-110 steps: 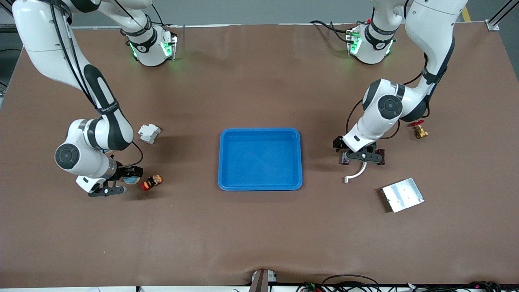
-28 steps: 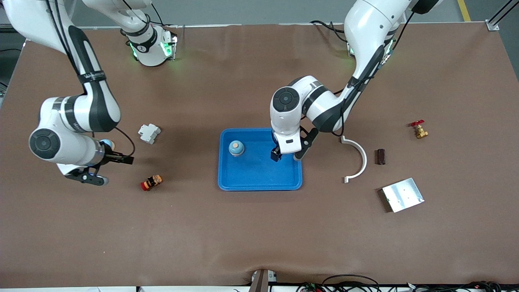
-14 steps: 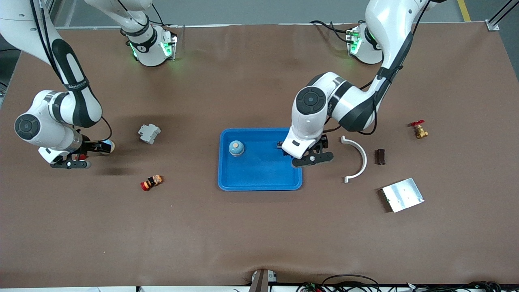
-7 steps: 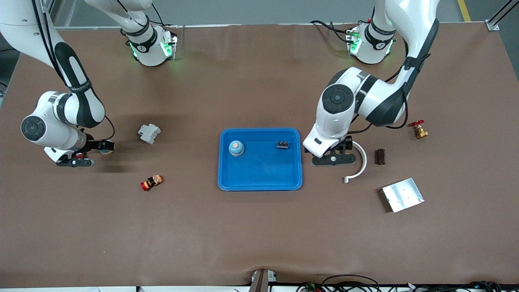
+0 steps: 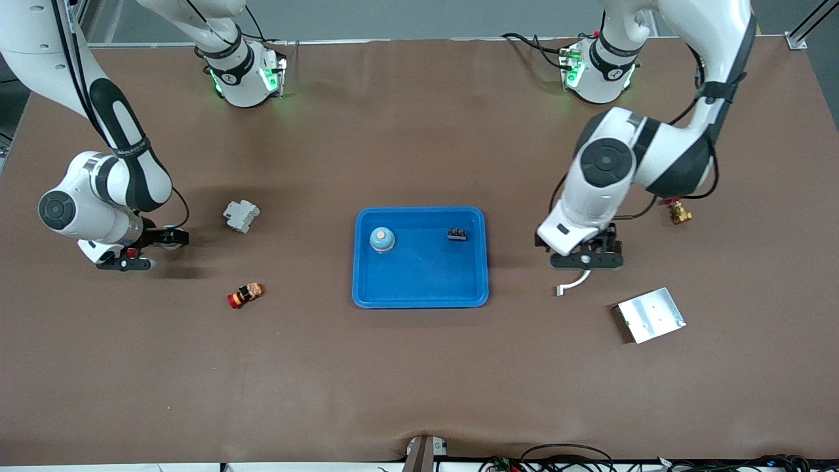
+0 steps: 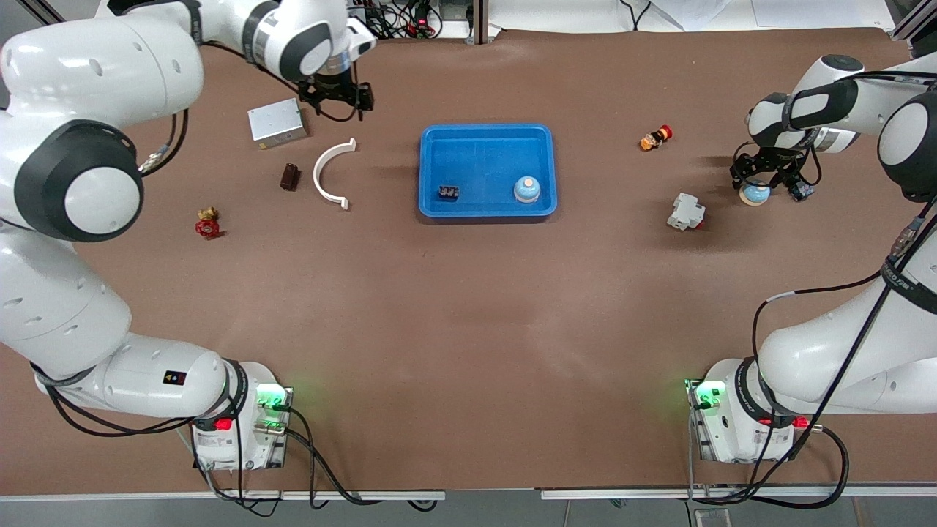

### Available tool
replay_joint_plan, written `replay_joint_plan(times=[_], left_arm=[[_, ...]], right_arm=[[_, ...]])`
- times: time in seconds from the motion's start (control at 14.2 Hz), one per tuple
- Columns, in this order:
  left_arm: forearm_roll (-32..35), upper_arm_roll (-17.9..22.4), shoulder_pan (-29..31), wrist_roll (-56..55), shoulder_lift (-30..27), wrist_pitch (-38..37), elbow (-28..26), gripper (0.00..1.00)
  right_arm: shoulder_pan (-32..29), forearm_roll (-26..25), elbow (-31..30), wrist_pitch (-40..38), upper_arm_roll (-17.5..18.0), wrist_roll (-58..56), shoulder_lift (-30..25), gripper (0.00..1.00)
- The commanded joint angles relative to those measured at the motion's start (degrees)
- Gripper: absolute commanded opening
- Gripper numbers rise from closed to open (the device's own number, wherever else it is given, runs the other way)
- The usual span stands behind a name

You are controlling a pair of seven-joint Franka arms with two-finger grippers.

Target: Place electrolytic capacitor and blue bell in tray

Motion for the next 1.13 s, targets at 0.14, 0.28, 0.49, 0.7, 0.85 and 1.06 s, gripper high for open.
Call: replay_joint_plan(times=[0.14, 0.28, 0.49, 0.7, 0.85, 1.06], left_arm=[[-1.89, -1.92, 10.1, 11.0, -3.16, 3.61, -5.55, 1.0], [-2.07, -4.55, 15.81, 14.52, -3.33, 6.41, -7.74, 1.0], [-2.07, -7.38, 21.54, 16.99, -3.07, 13.18, -12.04, 1.0], [-2.07, -7.29, 23.21, 18.31, -1.23, 18.45, -15.21, 1.0], [-2.07, -7.29, 23.57, 18.49, 0.0, 21.71, -16.71, 1.0], [-1.99, -7.12, 23.75, 18.58, 2.54, 24.17, -16.8, 1.0]], right_arm=[[-0.97, 1.07, -0.32, -0.48, 0.67, -1.66, -0.05, 1.0], [-0.97, 1.16, -0.32, -0.39, 0.67, -1.66, 0.3, 1.0], [-0.88, 1.16, -0.32, -0.48, 0.59, -1.75, 0.48, 1.0], [-0.62, 1.07, -0.23, -0.56, 0.59, -1.66, 0.48, 1.0], [-0.53, 1.15, -0.15, -1.35, 0.67, -1.66, 0.4, 0.83], [-0.36, 1.07, 0.03, -1.44, 0.67, -2.18, 0.31, 0.54]])
